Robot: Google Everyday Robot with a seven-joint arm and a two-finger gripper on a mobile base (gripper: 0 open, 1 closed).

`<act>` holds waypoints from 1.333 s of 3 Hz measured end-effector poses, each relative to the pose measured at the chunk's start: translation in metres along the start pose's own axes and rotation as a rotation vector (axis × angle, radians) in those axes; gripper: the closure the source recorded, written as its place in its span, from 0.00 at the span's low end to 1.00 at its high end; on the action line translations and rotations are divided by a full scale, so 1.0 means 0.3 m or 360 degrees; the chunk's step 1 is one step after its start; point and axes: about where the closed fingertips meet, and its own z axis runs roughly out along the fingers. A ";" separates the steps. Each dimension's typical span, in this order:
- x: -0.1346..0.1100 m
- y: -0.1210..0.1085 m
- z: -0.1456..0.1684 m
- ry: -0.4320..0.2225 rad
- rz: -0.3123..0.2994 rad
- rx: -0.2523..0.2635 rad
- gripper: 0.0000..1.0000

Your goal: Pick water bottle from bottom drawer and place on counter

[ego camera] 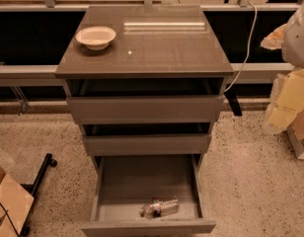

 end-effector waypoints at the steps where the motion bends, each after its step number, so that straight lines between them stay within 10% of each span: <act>1: 0.015 -0.024 0.054 -0.0069 0.0009 0.0035 0.00; 4: -0.017 0.030 0.240 -0.0062 -0.0023 -0.0095 0.00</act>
Offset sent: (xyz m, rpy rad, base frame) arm 0.0337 -0.0136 -0.0477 0.1149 -0.0793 0.0058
